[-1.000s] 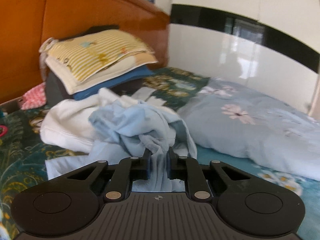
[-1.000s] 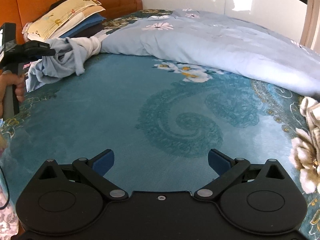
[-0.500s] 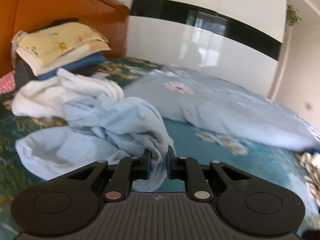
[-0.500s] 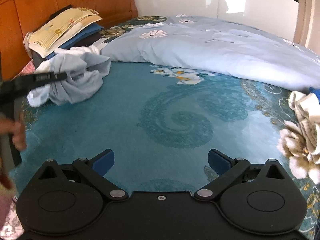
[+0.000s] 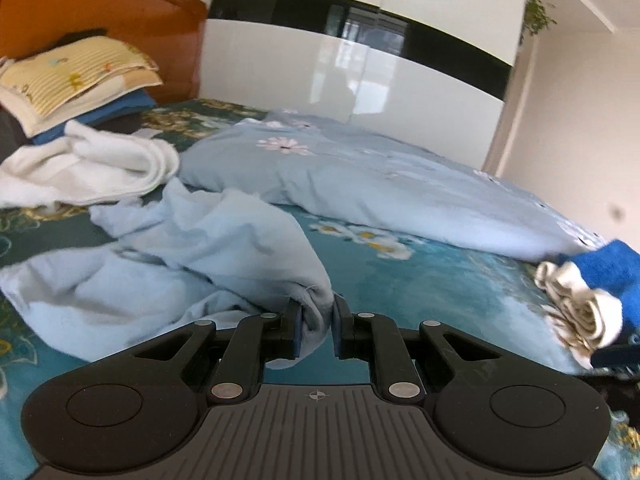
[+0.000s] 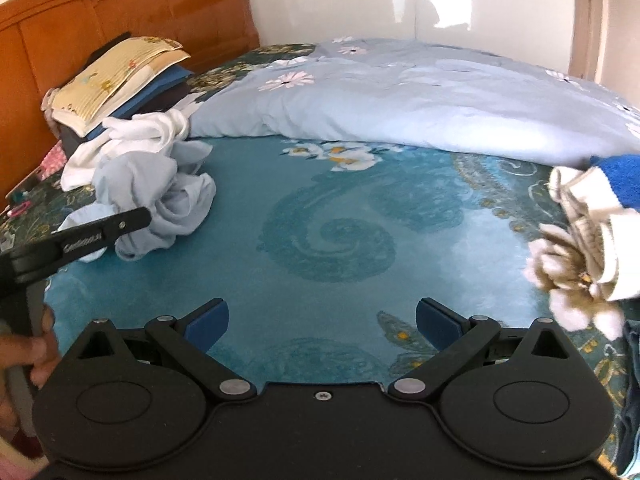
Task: Fold clothes
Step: 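Drag the shirt onto the open bed and open the left gripper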
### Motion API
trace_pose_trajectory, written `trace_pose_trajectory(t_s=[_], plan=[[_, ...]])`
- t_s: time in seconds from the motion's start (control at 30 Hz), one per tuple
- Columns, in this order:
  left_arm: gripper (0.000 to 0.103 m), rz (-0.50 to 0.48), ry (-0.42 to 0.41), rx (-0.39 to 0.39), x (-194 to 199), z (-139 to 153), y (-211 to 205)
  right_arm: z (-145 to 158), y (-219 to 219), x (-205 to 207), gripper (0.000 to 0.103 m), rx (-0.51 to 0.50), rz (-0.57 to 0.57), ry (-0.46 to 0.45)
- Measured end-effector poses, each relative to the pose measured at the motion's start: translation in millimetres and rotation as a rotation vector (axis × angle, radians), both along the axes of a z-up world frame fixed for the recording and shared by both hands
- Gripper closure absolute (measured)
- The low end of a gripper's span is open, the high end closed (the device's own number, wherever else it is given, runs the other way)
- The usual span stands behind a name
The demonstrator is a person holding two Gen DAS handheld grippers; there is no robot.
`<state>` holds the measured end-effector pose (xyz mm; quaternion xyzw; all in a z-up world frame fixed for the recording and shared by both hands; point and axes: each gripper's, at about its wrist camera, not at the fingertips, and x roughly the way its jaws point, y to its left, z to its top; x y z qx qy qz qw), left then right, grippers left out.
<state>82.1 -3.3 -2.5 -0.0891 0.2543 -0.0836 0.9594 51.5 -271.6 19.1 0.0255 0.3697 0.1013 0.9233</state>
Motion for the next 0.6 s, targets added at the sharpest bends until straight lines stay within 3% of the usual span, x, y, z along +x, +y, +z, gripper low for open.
trace_pose_trajectory(t_s=[0.37,0.6], plan=[[0.091,-0.168,0.001,0.062,-25.4,3.8,-64.4,-1.1,-31.5,-25.2,0.003,0.109,-0.058,-0.031],[0.091,-0.223,0.009,0.086,-39.8,3.6,-94.9,-2.2,-58.0,-38.5,0.003,0.155,-0.107,-0.050]])
